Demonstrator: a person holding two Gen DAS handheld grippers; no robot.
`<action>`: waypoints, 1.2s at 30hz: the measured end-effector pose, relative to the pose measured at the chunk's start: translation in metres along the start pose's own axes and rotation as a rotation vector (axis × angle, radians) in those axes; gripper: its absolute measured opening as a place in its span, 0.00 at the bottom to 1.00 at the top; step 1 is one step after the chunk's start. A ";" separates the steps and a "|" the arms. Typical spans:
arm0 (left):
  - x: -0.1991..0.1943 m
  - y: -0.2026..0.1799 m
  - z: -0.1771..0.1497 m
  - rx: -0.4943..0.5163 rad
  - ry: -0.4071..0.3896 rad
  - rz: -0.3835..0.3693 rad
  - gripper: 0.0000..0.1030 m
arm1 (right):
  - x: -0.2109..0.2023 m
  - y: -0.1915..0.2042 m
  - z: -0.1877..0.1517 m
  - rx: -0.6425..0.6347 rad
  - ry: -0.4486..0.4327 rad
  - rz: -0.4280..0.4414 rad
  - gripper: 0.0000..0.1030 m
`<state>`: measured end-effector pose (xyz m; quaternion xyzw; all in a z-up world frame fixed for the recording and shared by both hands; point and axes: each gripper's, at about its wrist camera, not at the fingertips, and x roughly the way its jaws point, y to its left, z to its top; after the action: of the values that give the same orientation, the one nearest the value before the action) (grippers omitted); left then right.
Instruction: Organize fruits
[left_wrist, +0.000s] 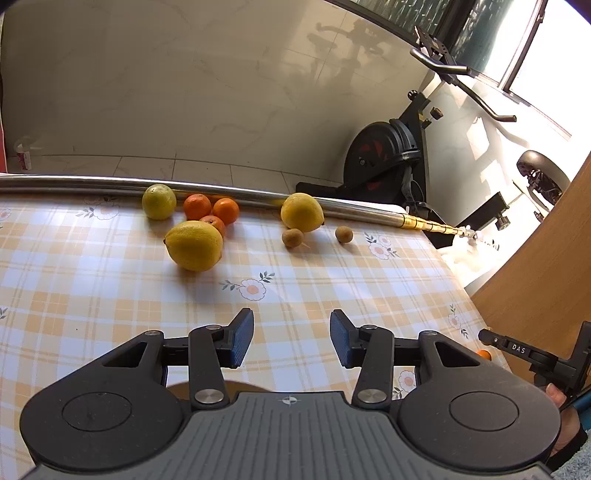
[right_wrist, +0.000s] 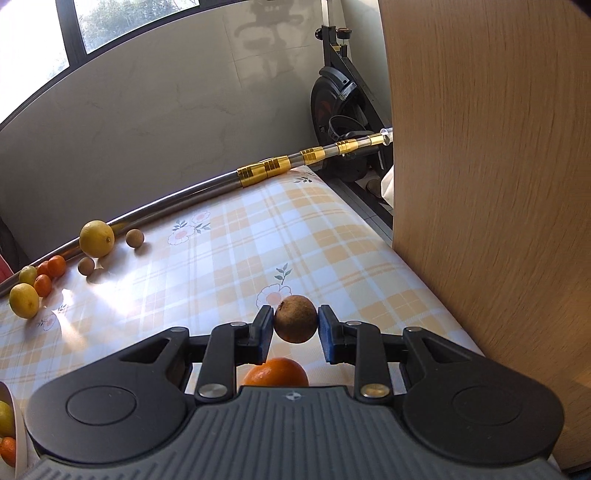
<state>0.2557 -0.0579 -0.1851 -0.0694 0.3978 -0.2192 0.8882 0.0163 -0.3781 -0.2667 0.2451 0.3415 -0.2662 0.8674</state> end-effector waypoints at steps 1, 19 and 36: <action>0.001 -0.005 -0.002 0.004 0.002 -0.003 0.47 | -0.002 -0.001 0.000 0.001 -0.003 0.004 0.28; 0.080 -0.142 -0.011 0.175 0.084 -0.181 0.48 | -0.028 -0.040 -0.015 0.007 -0.037 -0.003 0.28; 0.210 -0.222 -0.016 0.363 0.180 -0.155 0.48 | -0.041 -0.064 -0.012 0.088 -0.080 0.030 0.28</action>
<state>0.2932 -0.3492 -0.2718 0.0811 0.4230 -0.3600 0.8276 -0.0548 -0.4060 -0.2601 0.2773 0.2908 -0.2775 0.8726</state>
